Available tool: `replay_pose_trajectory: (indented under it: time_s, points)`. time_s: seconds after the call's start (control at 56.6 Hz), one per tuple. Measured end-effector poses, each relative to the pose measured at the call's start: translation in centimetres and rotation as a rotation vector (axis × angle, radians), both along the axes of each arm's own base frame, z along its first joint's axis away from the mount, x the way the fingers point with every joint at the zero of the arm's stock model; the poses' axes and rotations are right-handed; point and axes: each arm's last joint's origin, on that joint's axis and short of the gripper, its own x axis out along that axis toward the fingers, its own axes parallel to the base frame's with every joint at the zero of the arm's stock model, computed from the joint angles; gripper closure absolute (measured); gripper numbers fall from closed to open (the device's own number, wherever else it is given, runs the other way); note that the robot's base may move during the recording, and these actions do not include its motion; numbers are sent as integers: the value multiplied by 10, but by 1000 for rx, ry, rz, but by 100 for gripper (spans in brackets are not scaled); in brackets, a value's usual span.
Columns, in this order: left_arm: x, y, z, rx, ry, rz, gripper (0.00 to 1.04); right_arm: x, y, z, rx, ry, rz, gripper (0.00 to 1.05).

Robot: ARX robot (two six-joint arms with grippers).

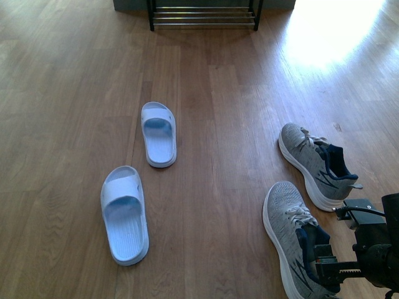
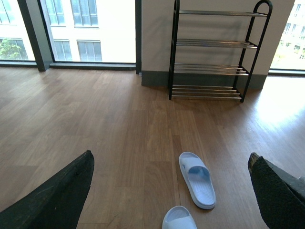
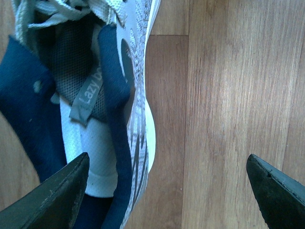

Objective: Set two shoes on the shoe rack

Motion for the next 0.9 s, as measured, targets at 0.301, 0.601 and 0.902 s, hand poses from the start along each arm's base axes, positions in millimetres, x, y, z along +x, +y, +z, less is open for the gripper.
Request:
replay_pose_trajectory:
  time_s: [0.301,0.601,0.902]
  points:
    - [0,0,0,0,0,0,9,20,-6,-23,22,-6,-3,9]
    - [0,0,0,0,0,0,9,22,-10,-25,58,-36,0,38]
    - [0,0,0,0,0,0,9,10,-7,-18,122,-59,17,87]
